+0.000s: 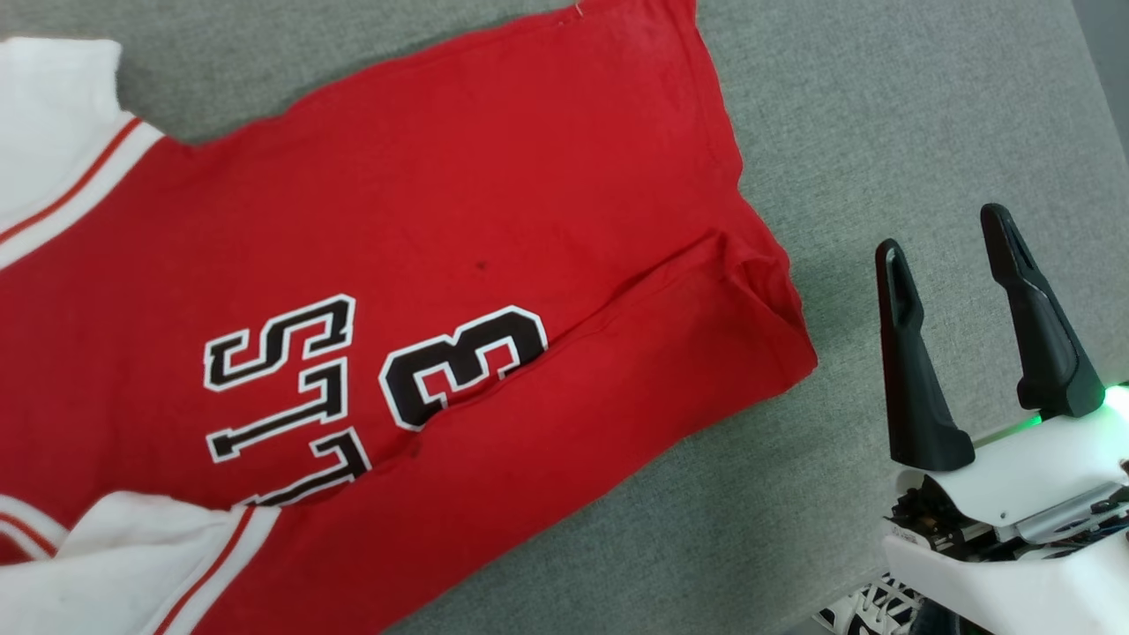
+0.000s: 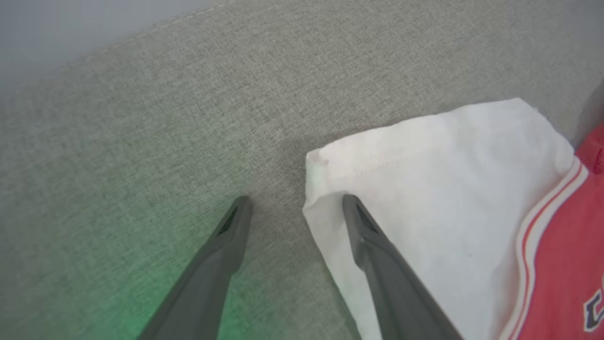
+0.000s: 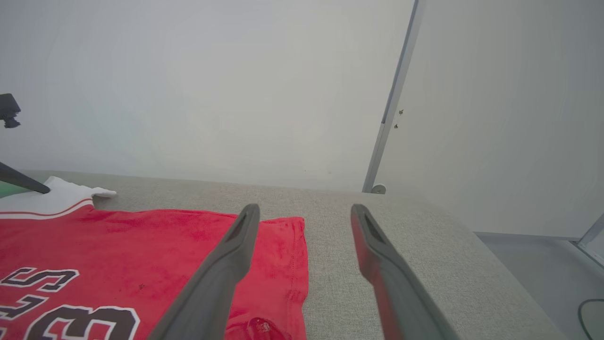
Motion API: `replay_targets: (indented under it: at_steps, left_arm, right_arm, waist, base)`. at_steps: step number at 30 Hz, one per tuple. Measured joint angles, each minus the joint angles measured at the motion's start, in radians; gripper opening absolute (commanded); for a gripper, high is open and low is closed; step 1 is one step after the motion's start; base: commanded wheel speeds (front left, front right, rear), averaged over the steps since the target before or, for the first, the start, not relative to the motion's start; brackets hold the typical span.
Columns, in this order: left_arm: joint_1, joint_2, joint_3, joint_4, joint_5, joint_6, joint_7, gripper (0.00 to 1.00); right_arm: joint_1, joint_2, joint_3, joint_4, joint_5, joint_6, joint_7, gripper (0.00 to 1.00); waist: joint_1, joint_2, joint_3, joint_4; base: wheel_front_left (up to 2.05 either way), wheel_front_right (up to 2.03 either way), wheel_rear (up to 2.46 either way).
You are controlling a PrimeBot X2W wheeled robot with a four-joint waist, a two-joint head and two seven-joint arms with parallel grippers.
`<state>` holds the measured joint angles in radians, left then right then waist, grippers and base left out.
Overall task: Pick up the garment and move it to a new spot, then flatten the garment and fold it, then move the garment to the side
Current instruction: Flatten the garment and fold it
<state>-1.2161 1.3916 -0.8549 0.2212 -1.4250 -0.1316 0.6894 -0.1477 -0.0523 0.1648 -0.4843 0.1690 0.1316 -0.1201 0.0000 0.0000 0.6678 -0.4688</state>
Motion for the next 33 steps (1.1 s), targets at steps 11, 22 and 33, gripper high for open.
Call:
replay_targets:
  at_steps: [11, 22, 33]
  left_arm:
    - [-0.035, 0.014, -0.003, -0.050, -0.073, 0.001, 0.060, 0.00]
    - [-0.107, -0.037, -0.009, -0.129, -0.063, 0.001, 0.064, 0.00]
    - [-0.173, -0.079, -0.021, -0.191, -0.071, 0.001, 0.065, 0.00]
  right_arm:
    - [-0.098, 0.000, -0.008, 0.019, 0.044, 0.000, 0.174, 1.00]
    - [-0.594, 0.004, -0.063, 0.276, 0.087, 0.000, 0.978, 1.00]
    - [-0.812, 0.002, -0.142, 0.494, 0.122, 0.000, 1.119, 1.00]
  waist:
    - [0.0000, 0.0000, 0.032, 0.001]
    - [0.0000, 0.0000, 0.076, 0.077]
    - [0.0000, 0.0000, 0.134, 0.155]
  base:
    - [0.00, 0.00, 0.00]
    - [0.00, 0.00, 0.00]
    - [0.00, 0.00, 0.00]
